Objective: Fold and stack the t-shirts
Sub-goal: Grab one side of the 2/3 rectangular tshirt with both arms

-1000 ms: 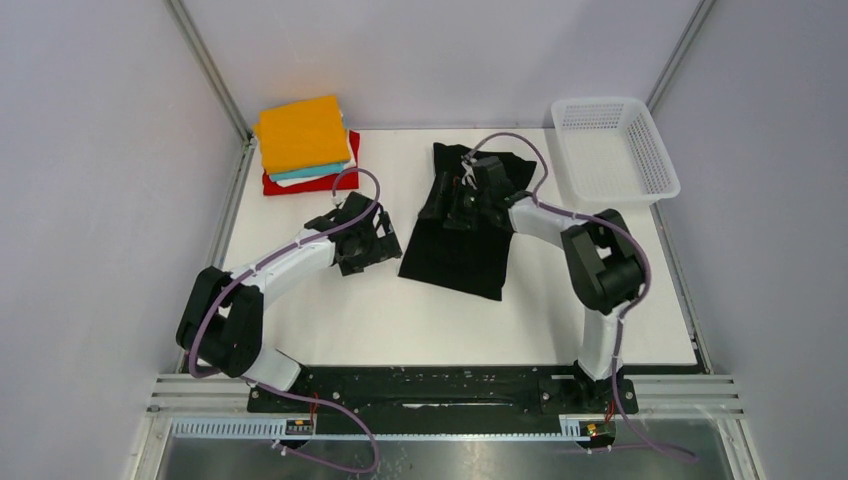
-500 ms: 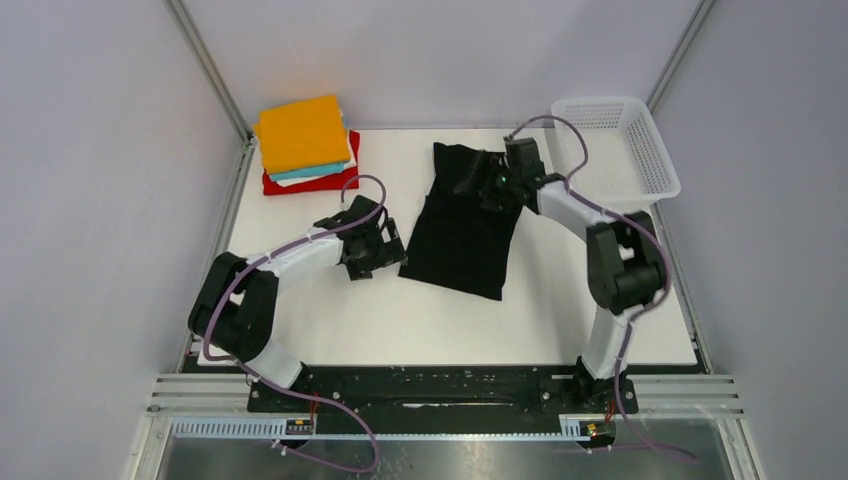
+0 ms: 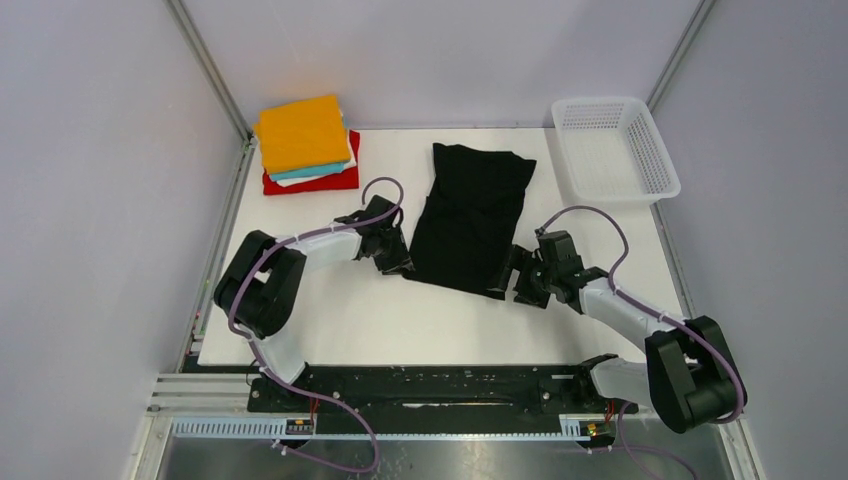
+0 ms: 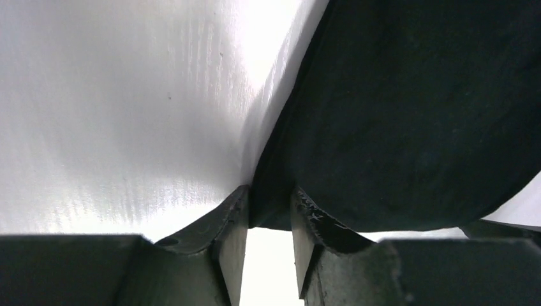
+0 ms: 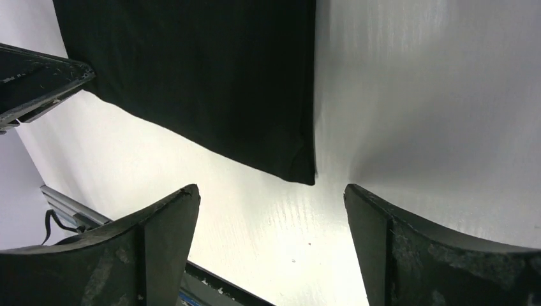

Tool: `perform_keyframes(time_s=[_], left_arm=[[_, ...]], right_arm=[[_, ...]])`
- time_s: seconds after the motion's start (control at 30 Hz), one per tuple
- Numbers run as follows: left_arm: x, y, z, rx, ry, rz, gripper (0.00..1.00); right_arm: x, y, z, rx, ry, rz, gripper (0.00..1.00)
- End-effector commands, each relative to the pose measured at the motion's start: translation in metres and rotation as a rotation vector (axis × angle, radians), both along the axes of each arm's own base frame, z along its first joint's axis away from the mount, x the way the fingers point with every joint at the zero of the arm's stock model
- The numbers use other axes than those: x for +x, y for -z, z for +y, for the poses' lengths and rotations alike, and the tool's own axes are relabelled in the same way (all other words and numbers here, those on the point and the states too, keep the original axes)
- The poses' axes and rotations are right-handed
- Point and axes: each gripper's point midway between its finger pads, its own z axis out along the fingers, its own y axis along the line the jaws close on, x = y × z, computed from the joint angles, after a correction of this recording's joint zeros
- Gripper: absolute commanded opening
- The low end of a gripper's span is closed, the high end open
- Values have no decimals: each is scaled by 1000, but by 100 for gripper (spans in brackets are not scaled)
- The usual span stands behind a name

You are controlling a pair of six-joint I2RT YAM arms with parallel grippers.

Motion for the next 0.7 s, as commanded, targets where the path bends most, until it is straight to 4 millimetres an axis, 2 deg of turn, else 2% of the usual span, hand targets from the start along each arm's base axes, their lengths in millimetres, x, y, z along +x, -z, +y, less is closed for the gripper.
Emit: perform_keyframes(time_s=[0.0, 0.07, 0.2, 0.23, 0.3, 0.37, 0.43, 0.53, 0.6, 0.67], left_arm=[[-25, 24, 1, 22, 21, 85, 29], [-27, 27, 2, 33, 13, 89, 24], [-28, 29, 7, 59, 4, 101, 3], [-28, 28, 7, 59, 3, 99, 0], [-29, 26, 9, 60, -5, 91, 0], [-30, 24, 11, 60, -11, 80, 0], [-30, 19, 11, 55, -13, 67, 0], [-28, 12, 10, 40, -16, 40, 0], [-29, 6, 11, 32, -20, 23, 0], [-30, -2, 13, 24, -25, -9, 0]], right_arm=[[-12, 9, -5, -29, 0, 22, 90], [-11, 14, -3, -29, -8, 26, 84], [-15, 24, 5, -46, -49, 65, 70], [-15, 25, 7, -49, -60, 69, 64], [-16, 30, 7, -66, -67, 78, 53], [-14, 34, 4, -92, -56, 78, 36], [-10, 37, -1, -119, -34, 59, 28], [-5, 34, -1, -127, -32, 32, 14], [-6, 29, 5, -98, -50, 8, 0], [-11, 25, 5, -99, -77, -9, 0]])
